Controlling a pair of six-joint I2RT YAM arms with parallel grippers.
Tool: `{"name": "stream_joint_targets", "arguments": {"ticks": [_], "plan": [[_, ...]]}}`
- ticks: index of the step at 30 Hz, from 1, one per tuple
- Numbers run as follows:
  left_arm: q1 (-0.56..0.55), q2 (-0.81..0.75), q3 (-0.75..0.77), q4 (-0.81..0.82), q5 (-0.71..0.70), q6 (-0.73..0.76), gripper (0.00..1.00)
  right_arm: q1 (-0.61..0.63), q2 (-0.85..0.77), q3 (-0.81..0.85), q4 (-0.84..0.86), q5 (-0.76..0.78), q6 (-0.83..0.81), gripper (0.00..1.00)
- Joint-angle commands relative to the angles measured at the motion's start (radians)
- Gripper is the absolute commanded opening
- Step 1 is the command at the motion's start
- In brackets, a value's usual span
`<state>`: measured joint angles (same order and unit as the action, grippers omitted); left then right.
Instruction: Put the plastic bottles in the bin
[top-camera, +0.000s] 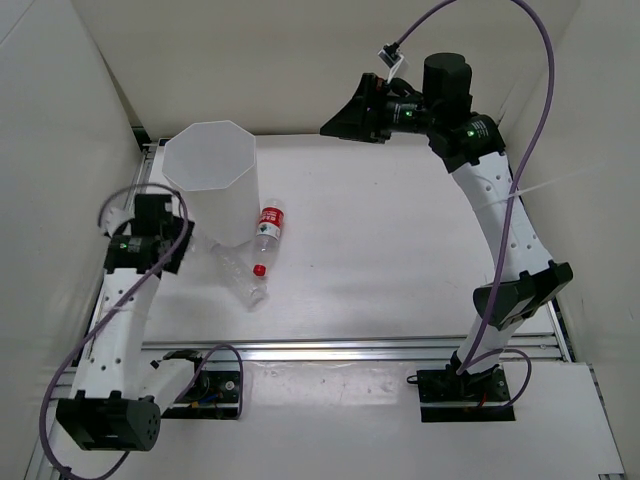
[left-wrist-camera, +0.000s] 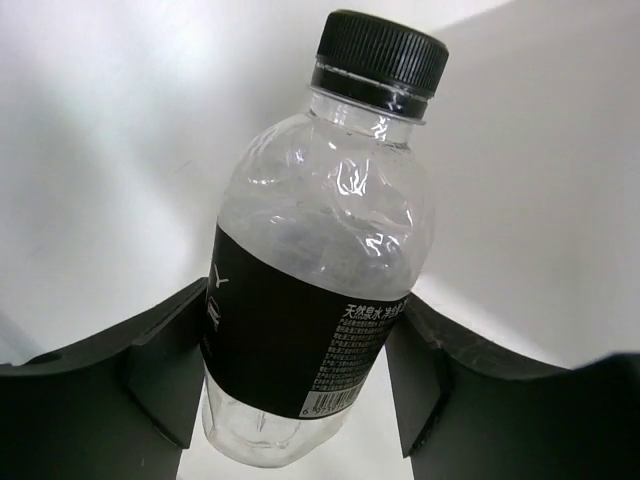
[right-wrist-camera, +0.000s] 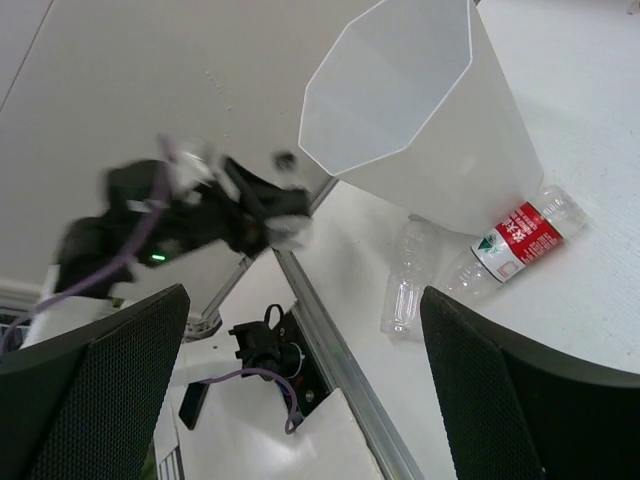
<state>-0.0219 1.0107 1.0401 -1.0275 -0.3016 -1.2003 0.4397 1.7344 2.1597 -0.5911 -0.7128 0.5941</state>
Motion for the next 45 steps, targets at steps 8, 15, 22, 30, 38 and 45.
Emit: {"name": "stream_joint_targets", "arguments": {"ticks": [8,15,22,30,38,45], "plan": [[-0.004,0.198,0.642,0.185,0.024,0.379,0.71,-0.002,-0.039,-0.144,0.024,-0.005,0.004,1.00],[-0.015,0.454,0.771,0.227,0.272,0.525,0.76,-0.002,-0.018,-0.158,-0.015,0.022,0.004,1.00],[-0.033,0.451,0.773,0.179,0.215,0.519,1.00,-0.022,0.046,-0.225,-0.075,0.094,0.084,1.00],[-0.033,0.161,0.692,0.179,0.087,0.611,1.00,0.028,0.207,-0.376,0.045,0.044,0.265,1.00],[-0.033,-0.181,0.341,0.054,-0.014,0.549,1.00,0.082,0.543,-0.193,0.138,-0.028,0.268,1.00],[-0.033,-0.287,0.256,-0.097,-0.040,0.484,1.00,0.128,0.750,-0.120,0.212,-0.114,0.268,1.00]]}}
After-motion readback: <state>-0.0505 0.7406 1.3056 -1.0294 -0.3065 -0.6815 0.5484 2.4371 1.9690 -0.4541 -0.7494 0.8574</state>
